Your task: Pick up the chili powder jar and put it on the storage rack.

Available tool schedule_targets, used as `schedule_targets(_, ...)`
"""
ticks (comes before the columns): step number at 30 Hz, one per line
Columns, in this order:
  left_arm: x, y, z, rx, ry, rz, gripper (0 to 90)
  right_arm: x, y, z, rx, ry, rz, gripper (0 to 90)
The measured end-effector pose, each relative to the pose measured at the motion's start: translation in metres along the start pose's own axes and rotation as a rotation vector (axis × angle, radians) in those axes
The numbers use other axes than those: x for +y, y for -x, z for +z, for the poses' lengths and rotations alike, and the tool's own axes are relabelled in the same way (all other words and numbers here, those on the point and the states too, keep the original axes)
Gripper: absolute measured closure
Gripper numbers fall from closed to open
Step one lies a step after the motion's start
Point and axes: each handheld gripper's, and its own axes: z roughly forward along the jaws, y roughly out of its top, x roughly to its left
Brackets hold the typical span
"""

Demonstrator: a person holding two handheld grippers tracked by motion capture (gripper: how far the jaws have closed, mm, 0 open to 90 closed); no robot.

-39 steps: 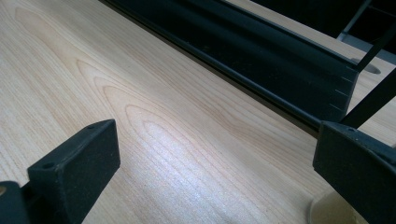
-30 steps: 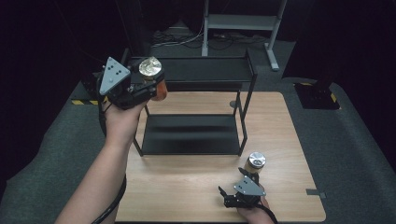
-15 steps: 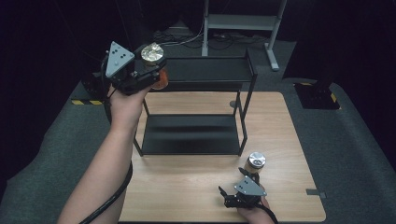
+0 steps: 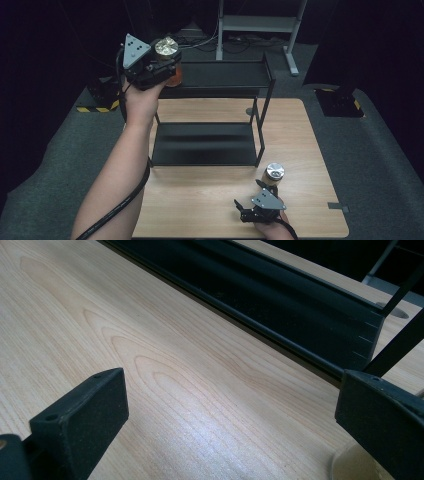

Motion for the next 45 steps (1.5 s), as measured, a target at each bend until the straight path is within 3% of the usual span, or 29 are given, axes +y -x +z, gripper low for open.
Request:
schedule_targets(23,-0.009,0.003,0.024,0.012,-0.028,-0.009,34.6,-0.001,0.001,-0.001,0.003,0.004,0.005,0.0)
schedule_targets(45,-0.014,-0.006,0.025,-0.006,-0.028,-0.061,34.2,-0.001,0.001,-0.001,0.003,0.005,0.000,0.0)
